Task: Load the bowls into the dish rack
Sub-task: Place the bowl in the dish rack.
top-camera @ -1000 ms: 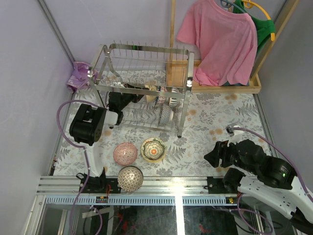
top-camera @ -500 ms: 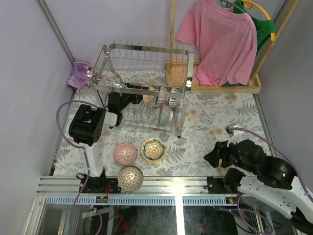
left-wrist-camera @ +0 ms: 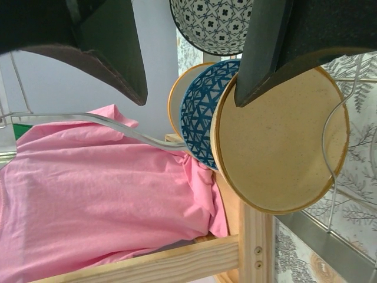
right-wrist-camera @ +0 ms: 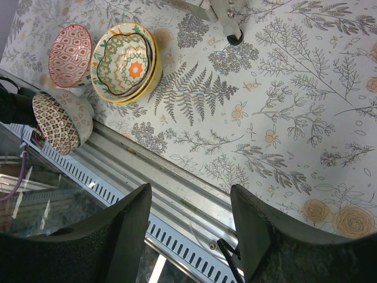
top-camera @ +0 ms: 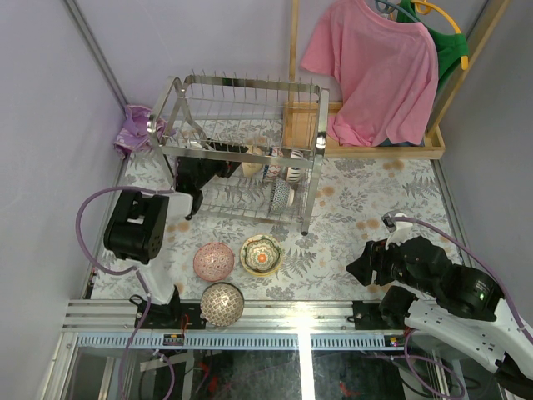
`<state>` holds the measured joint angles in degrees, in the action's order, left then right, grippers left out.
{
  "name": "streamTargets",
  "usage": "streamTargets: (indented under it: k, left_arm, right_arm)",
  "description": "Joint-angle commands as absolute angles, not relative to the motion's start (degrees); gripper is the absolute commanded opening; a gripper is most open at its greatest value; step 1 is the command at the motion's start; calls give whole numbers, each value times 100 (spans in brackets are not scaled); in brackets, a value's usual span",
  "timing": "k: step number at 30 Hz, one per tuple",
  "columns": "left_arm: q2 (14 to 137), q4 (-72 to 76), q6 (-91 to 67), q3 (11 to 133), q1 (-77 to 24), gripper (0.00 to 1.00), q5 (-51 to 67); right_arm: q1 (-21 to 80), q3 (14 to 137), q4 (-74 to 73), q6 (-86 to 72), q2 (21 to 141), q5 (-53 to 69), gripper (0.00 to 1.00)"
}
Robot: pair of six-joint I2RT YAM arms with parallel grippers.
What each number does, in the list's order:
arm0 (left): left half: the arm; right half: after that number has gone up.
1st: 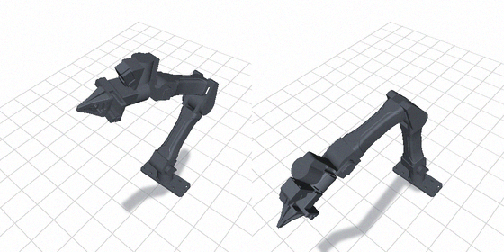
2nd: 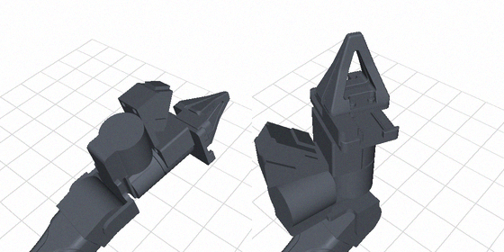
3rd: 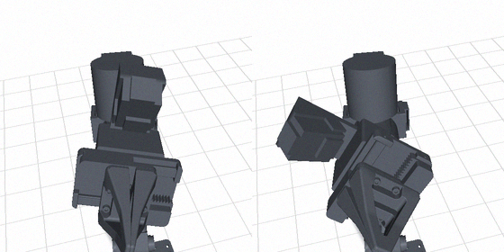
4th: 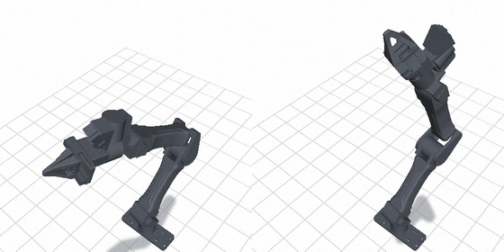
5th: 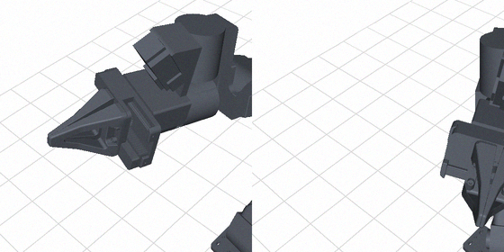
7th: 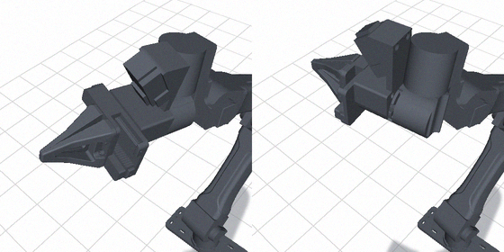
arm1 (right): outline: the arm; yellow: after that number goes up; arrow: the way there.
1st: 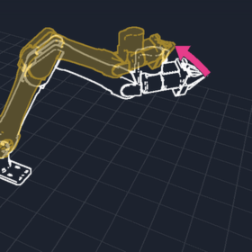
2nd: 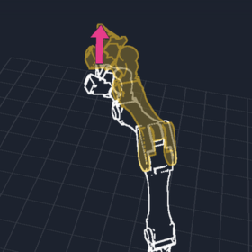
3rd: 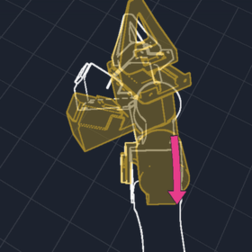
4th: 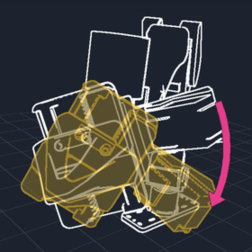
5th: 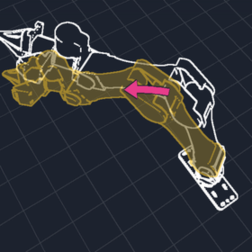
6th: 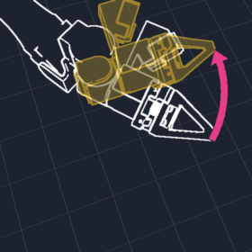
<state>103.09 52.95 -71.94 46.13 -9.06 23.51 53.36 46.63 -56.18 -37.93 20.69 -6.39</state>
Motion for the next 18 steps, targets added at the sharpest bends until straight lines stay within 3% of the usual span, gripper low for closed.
streamTargets:
  k: [1,18]
  left_arm:
    - [9915,4363,-7050,4517,-841,61,2298]
    - [9184,1847,-6263,4606,-1024,61,1687]
  right_arm:
    - [5346,4711,-5588,-3498,2131,-211,64]
    - [5345,4702,-5603,-3564,2129,-141,63]
